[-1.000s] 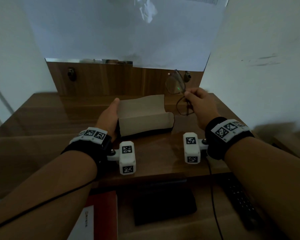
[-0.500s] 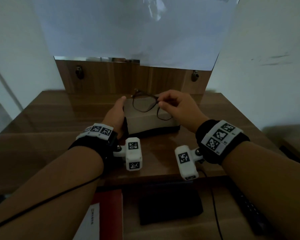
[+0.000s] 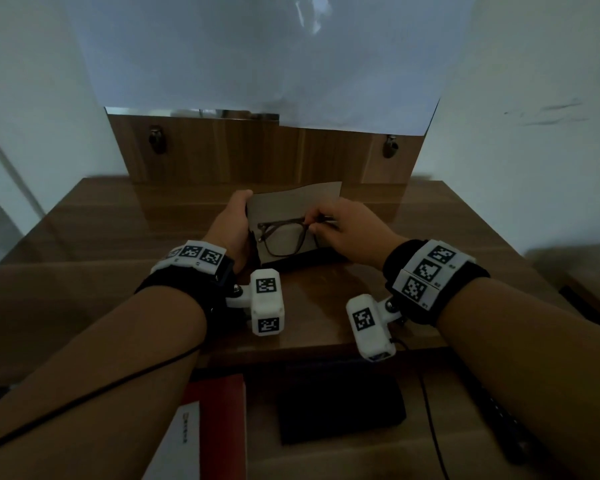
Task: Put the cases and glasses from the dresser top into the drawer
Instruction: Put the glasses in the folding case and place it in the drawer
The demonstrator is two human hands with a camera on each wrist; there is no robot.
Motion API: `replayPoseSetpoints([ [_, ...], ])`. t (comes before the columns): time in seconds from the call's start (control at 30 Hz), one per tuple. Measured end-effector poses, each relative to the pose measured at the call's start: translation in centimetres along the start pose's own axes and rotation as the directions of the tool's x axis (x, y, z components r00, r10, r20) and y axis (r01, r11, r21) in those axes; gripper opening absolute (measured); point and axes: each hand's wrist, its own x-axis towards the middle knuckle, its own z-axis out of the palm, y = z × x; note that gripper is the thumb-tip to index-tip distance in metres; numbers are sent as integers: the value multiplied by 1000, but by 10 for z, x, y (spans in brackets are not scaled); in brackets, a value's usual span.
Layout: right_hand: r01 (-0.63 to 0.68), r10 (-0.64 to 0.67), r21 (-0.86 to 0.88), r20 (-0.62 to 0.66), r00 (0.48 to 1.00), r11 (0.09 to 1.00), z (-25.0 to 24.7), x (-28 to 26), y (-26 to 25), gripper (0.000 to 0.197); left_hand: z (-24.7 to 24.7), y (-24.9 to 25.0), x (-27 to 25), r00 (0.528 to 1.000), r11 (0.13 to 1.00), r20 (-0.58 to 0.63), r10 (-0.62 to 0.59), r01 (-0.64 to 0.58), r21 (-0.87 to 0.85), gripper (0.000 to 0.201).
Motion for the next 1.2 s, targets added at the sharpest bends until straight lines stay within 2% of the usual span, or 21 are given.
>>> replayPoseSetpoints([
  [0.33, -70, 68, 22, 70, 995, 997, 0, -6, 1, 23, -2, -1, 5, 999, 1000, -40, -1, 0, -17, 53],
  [0.4, -75, 74, 64, 10, 997, 995, -2, -7, 0, 25, -3, -2, 7, 998, 1000, -59, 4, -5, -18, 50],
  [0.5, -92, 120, 156, -179, 977, 983, -5, -8, 2, 24, -1, -1, 3, 998, 1000, -58, 5, -6, -17, 48],
  [0.57, -139, 209, 256, -271, 940, 957, -7, -9, 4, 24, 0, -1, 0, 998, 1000, -61, 5, -5, -9, 54],
  [0.63, -223, 343, 377, -291, 893, 899, -9, -10, 10, 30, 1, 0, -2, 997, 1000, -82, 2, -3, -12, 55],
  [0.73, -424, 539, 490, -116, 834, 762, -10, -12, 21, 56, 1, 0, -1, 995, 999, -94, 35, -34, 13, 52],
  [0.83, -524, 556, 475, 86, 827, 707, -10, -18, 30, 84, 2, 2, -9, 995, 999, -92, 39, -38, 17, 53],
  [0.9, -532, 529, 447, 144, 836, 719, -10, -21, 37, 94, 5, 5, -16, 995, 999, -97, 25, -20, 48, 59],
  [0.97, -540, 511, 401, 187, 839, 740, -8, -22, 41, 98, 3, 6, -17, 994, 996, -107, 29, -20, 81, 72],
  [1.0, -543, 504, 386, 206, 839, 745, -6, -23, 42, 98, 4, 8, -18, 993, 996, -112, 36, -26, 87, 67],
  [1.07, -533, 488, 391, 216, 846, 750, -4, -25, 43, 96, 5, 8, -18, 994, 999, -108, 20, -14, 50, 45],
  [1.2, -462, 437, 486, 171, 883, 742, -9, -30, 37, 73, 0, 8, -21, 989, 998, -145, 4, 6, 67, 49],
])
